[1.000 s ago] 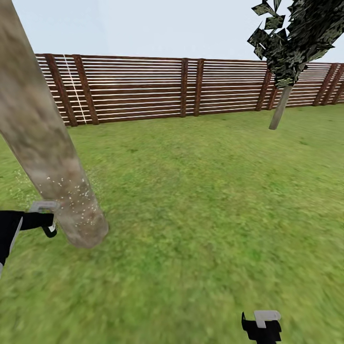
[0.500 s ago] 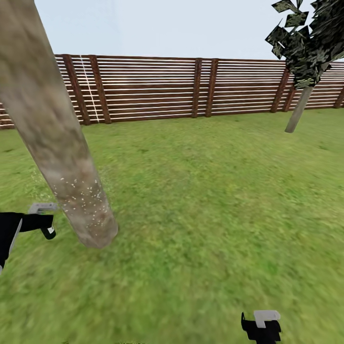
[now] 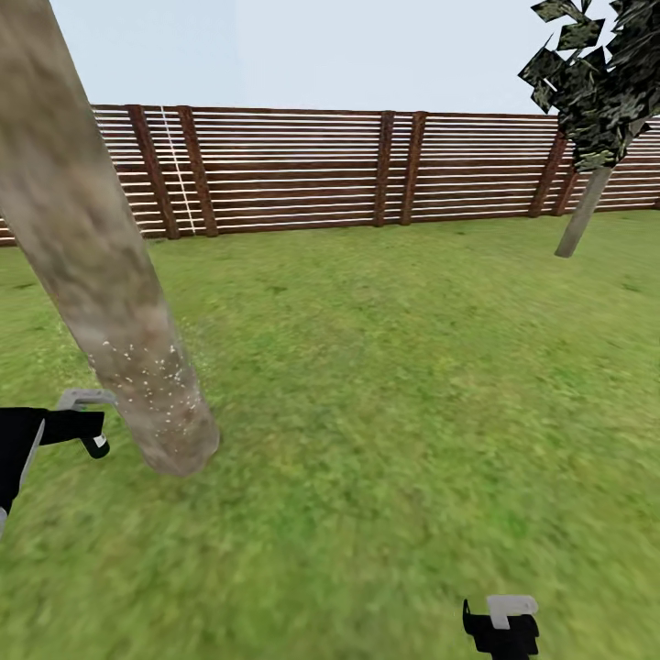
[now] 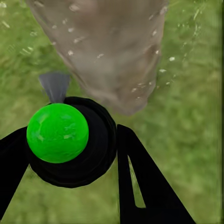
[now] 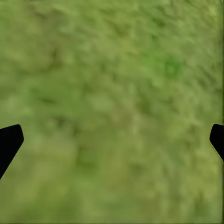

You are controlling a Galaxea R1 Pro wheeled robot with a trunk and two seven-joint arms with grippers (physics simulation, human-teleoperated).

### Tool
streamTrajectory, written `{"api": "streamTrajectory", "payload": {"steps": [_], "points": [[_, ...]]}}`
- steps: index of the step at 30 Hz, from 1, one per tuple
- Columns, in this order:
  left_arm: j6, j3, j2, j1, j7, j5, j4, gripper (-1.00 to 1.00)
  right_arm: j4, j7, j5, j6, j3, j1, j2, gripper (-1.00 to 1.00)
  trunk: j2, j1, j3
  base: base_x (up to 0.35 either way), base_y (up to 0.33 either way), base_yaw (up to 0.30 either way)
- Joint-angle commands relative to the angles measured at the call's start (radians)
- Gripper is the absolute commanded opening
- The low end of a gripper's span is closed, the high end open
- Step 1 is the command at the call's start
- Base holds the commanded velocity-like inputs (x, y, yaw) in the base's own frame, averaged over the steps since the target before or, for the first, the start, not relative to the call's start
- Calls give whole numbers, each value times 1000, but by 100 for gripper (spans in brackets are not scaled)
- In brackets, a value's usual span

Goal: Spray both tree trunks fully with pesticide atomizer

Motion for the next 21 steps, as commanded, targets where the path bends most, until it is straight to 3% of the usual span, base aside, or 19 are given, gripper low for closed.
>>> {"api": "streamTrajectory", "payload": {"steps": [1, 7, 17, 21], "points": [[0, 0, 0, 0, 0, 0, 0, -100, 0, 0, 0, 0, 0, 0, 0, 100, 0, 0, 0, 272, -133, 0], [0, 1, 0, 0, 0, 2, -3, -100, 2, 0, 0, 0, 0, 0, 0, 100, 0, 0, 0, 187, -182, 0], [0, 3, 0, 3, 2, 0, 7, -100, 2, 0, 0, 0, 0, 0, 0, 100, 0, 0, 0, -31, -272, 0], [-8, 5, -4, 48, 3, 5, 28, -100, 2, 1, 0, 0, 0, 0, 0, 100, 0, 0, 0, -58, -260, 0]]}}
